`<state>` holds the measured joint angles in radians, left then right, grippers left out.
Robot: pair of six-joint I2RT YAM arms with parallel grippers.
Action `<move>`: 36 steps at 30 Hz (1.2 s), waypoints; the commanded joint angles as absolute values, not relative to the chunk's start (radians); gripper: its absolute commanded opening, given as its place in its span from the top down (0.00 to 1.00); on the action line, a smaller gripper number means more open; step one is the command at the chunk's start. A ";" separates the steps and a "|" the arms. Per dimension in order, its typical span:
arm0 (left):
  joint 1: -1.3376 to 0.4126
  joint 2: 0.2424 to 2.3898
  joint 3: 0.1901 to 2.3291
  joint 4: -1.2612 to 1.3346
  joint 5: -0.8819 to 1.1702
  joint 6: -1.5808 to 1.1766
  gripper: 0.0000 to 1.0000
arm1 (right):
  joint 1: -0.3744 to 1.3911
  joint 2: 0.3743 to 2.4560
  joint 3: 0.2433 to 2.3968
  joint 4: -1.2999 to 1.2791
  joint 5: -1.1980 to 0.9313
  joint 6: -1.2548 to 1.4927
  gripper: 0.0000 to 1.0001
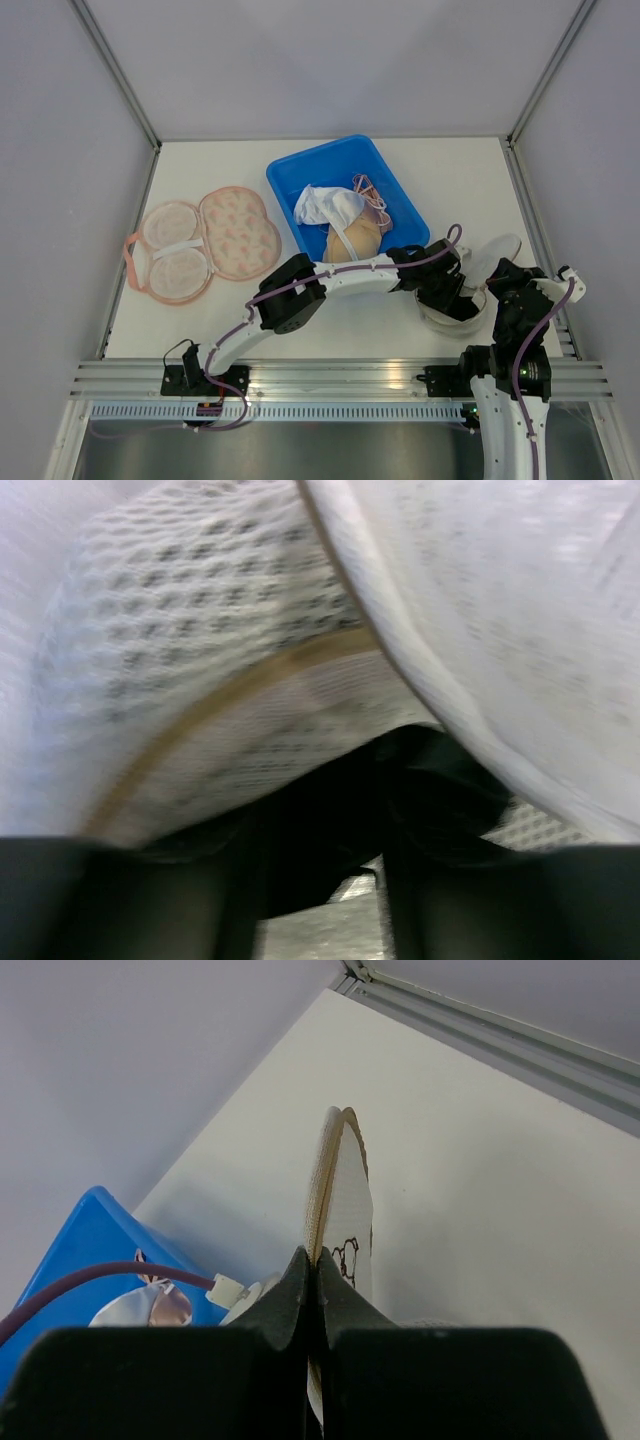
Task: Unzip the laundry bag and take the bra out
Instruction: Pick up the bra from the laundry bag.
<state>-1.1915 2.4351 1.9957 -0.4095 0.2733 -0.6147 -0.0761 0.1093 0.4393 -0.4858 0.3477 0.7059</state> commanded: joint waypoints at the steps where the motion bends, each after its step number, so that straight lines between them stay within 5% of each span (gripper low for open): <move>1: -1.198 2.526 2.005 -0.457 0.291 -0.637 0.58 | -0.078 0.107 0.434 -0.466 0.363 0.724 1.00; 3: -1.197 2.534 2.013 -0.456 0.314 -0.643 0.71 | -0.078 0.103 0.430 -0.471 0.365 0.729 1.00; 5: -1.197 2.519 2.013 -0.459 0.305 -0.643 0.97 | -0.078 0.095 0.425 -0.476 0.377 0.735 1.00; 6: -1.197 2.508 2.005 -0.460 0.298 -0.643 0.98 | -0.078 0.095 0.423 -0.476 0.379 0.736 1.00; 36: -1.092 2.143 1.884 -0.276 0.327 -0.687 0.98 | -0.078 0.140 0.408 -0.466 0.420 0.733 1.00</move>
